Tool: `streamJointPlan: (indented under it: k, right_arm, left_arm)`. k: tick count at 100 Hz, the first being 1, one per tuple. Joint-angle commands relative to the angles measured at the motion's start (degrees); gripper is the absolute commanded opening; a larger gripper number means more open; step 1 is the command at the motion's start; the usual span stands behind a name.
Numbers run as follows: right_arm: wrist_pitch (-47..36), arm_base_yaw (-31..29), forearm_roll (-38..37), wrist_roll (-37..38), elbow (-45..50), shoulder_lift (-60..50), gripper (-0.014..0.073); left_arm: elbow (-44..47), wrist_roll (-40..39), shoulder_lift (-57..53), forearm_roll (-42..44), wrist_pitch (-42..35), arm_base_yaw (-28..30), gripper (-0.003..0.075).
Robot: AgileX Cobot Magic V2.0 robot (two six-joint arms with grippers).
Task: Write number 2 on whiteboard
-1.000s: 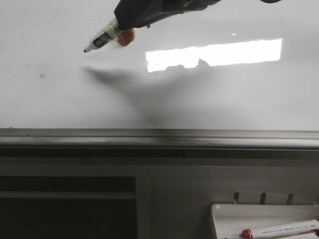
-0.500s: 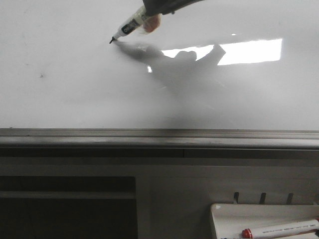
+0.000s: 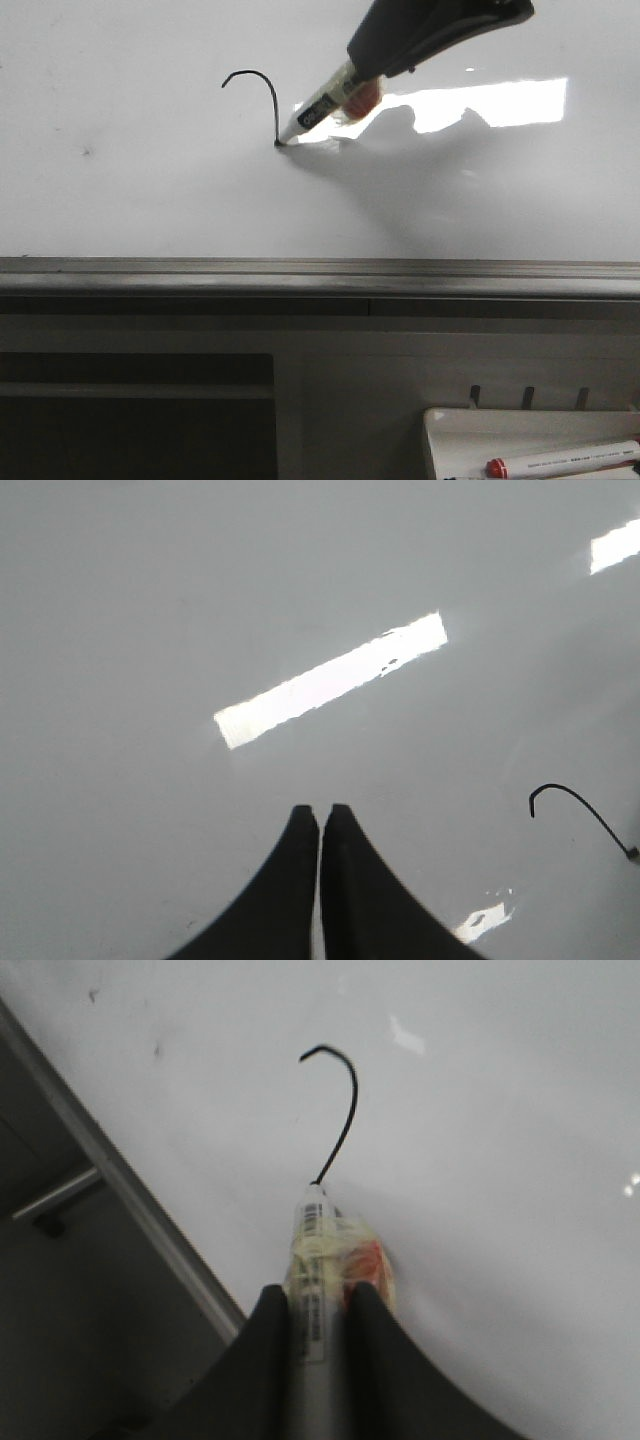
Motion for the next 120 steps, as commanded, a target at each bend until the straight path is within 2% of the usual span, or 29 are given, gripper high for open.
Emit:
streamJointPlan:
  k: [1, 22, 38, 62, 120]
  right_arm:
    - [-2.01, 0.66, -0.37, 0.13, -1.27, 0.14, -0.0048]
    - [-5.11, 5.28, -0.37, 0.13, -3.38, 4.65, -0.0048]
    - [-5.88, 6.02, -0.75, 0.13, -4.89, 5.94, -0.0048]
    - [-1.44, 3.11, -3.11, 0.86, -4.45, 5.10, -0.0048]
    - [1.97, -6.81, -7.46, 1.14, 1.67, -3.61, -0.0048]
  left_arm:
    - [-1.94, -0.59, 0.51, -1.21, -4.16, 0.14, -0.0020]
    - [-1.94, -0.59, 0.51, -1.21, -4.05, 0.14, -0.0020]
    - [-1.94, -0.59, 0.51, -1.21, -3.68, 0.14, -0.0020]
    - [-1.94, -0.59, 0.51, -1.21, -3.54, 0.14, -0.0020]
    - [-1.94, -0.59, 0.51, -1.21, -3.54, 0.14, -0.0020]
